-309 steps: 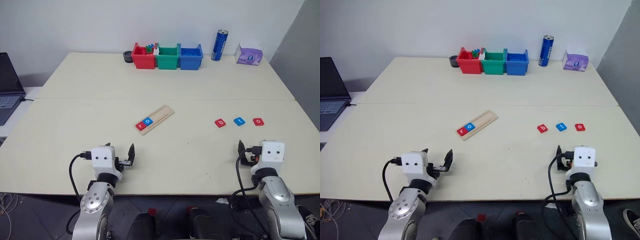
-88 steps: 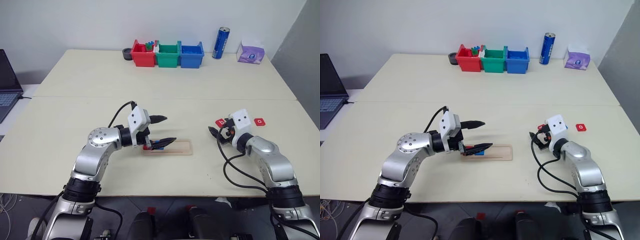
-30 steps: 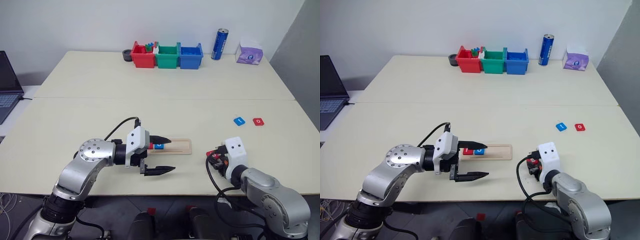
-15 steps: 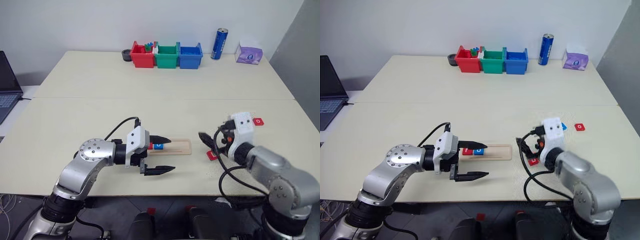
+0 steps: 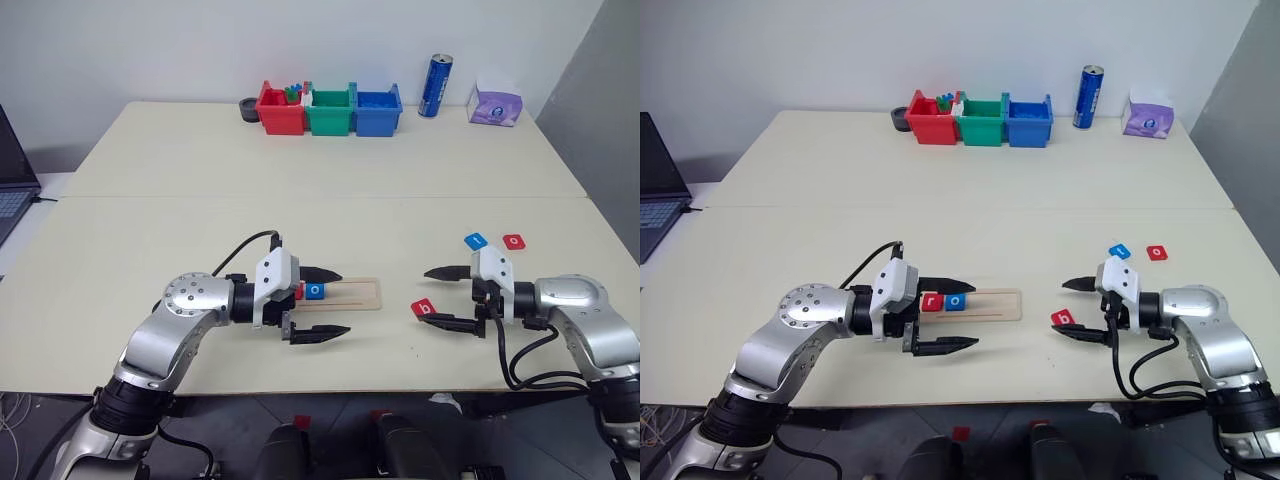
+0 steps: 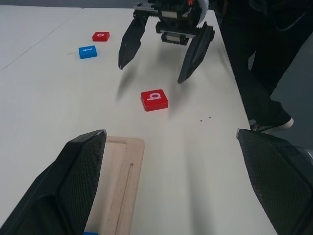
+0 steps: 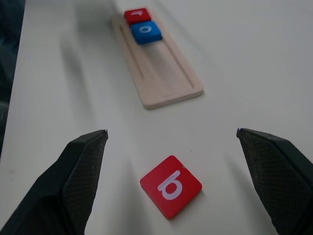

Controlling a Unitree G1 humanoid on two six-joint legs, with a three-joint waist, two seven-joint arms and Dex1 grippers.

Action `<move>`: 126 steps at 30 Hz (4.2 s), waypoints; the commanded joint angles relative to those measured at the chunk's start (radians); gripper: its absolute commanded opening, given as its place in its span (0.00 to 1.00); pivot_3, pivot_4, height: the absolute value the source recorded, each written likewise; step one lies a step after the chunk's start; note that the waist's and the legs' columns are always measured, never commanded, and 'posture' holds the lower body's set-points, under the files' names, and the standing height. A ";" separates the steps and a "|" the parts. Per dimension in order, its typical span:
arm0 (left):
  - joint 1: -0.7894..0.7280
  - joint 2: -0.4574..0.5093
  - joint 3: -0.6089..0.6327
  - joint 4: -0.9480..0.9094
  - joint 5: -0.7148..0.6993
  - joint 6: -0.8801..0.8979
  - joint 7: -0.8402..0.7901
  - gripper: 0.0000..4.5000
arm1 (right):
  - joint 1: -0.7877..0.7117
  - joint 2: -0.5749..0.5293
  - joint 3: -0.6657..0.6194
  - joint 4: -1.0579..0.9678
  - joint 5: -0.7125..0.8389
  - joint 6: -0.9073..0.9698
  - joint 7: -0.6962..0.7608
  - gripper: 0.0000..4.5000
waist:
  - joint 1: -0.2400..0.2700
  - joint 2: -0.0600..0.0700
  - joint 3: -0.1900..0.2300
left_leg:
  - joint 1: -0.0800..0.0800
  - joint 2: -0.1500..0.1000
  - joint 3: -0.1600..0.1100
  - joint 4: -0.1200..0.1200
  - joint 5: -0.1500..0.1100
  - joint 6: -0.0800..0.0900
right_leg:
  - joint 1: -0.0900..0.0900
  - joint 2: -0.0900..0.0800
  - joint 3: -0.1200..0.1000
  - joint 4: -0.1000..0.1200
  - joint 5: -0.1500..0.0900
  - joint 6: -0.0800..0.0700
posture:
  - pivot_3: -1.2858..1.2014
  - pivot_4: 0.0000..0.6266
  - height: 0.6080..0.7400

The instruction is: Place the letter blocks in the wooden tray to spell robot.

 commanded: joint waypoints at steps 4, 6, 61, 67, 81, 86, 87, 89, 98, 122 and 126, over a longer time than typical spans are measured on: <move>0.015 0.016 0.015 -0.024 0.003 -0.023 0.001 1.00 | -0.079 0.021 0.059 0.165 -0.054 -0.184 0.088 1.00 | 0.005 0.000 0.000 | 0.000 0.000 -0.001 0.000 0.000 0.000 | 0.000 -0.001 0.001 0.000 0.000 0.000 | 0.52 0.24 1.00; 0.018 0.019 0.016 -0.028 0.001 -0.022 0.001 1.00 | -0.096 0.026 0.065 0.198 -0.056 -0.197 0.100 1.00 | 0.006 0.000 0.000 | 0.000 0.000 -0.001 0.000 0.000 0.000 | 0.000 -0.002 0.001 0.000 0.000 0.000 | 0.52 0.24 1.00; -0.011 0.021 0.004 -0.014 0.001 -0.040 -0.017 1.00 | -0.263 0.020 0.108 0.448 -0.108 -0.459 0.267 0.99 | 0.006 0.000 0.000 | 0.002 0.000 -0.002 0.001 0.000 0.000 | 0.001 -0.003 0.001 0.001 0.001 -0.001 | 0.52 0.24 1.00; 0.000 0.026 0.009 -0.030 -0.003 -0.031 -0.010 1.00 | -0.310 0.044 0.133 0.591 -0.148 -0.552 0.268 0.99 | 0.006 0.001 0.000 | 0.002 0.000 -0.002 0.000 0.000 0.000 | 0.001 -0.003 0.001 0.001 0.001 -0.001 | 0.52 0.24 1.00; -0.004 0.019 0.014 -0.048 -0.016 -0.004 0.019 1.00 | -0.370 0.083 0.161 0.779 -0.194 -0.622 0.281 0.73 | 0.005 0.001 0.000 | 0.005 0.000 -0.001 0.001 0.000 0.000 | 0.004 -0.003 0.002 0.001 0.002 -0.002 | 0.52 0.24 1.00; -0.010 0.017 0.016 -0.054 -0.025 0.010 0.025 1.00 | -0.351 0.076 0.163 0.760 -0.179 -0.599 0.298 0.34 | 0.005 0.001 0.000 | 0.005 0.000 -0.001 0.001 0.000 0.000 | 0.004 -0.002 0.002 0.002 0.002 -0.002 | 0.52 0.24 1.00; -0.012 0.017 0.016 -0.054 -0.026 0.012 0.025 1.00 | -0.348 0.074 0.162 0.755 -0.176 -0.590 0.296 0.32 | 0.005 0.001 0.000 | 0.005 0.000 -0.002 0.002 0.000 0.000 | 0.004 -0.002 0.002 0.002 0.002 -0.002 | 0.52 0.24 1.00; -0.014 0.017 0.014 -0.051 -0.026 0.011 0.024 1.00 | -0.342 0.072 0.157 0.745 -0.170 -0.572 0.290 0.32 | 0.005 0.001 0.000 | 0.005 0.000 -0.002 0.002 0.000 0.000 | 0.004 -0.003 0.002 0.002 0.002 -0.002 | 0.52 0.24 1.00; -0.028 0.010 0.007 -0.034 -0.021 0.001 0.016 1.00 | -0.268 0.055 0.099 0.549 -0.104 -0.362 0.250 0.32 | 0.009 0.001 0.000 | 0.005 0.000 -0.002 0.002 0.000 0.000 | 0.004 -0.003 0.001 0.002 0.002 -0.002 | 0.52 0.24 1.00; -0.030 -0.007 0.004 -0.020 -0.010 -0.018 0.016 1.00 | -0.082 0.054 0.062 0.087 -0.038 0.056 0.047 0.99 | 0.008 0.001 0.000 | 0.003 -0.001 -0.002 0.001 0.000 0.000 | 0.002 -0.002 0.001 0.001 0.002 -0.002 | 0.52 0.24 1.00; -0.030 -0.009 0.005 -0.018 -0.009 -0.020 0.019 1.00 | -0.089 0.041 0.058 0.074 -0.024 0.088 0.063 0.99 | 0.008 0.001 0.000 | 0.003 0.000 -0.002 0.001 0.000 0.000 | 0.002 -0.002 0.001 0.001 0.002 -0.002 | 0.52 0.24 1.00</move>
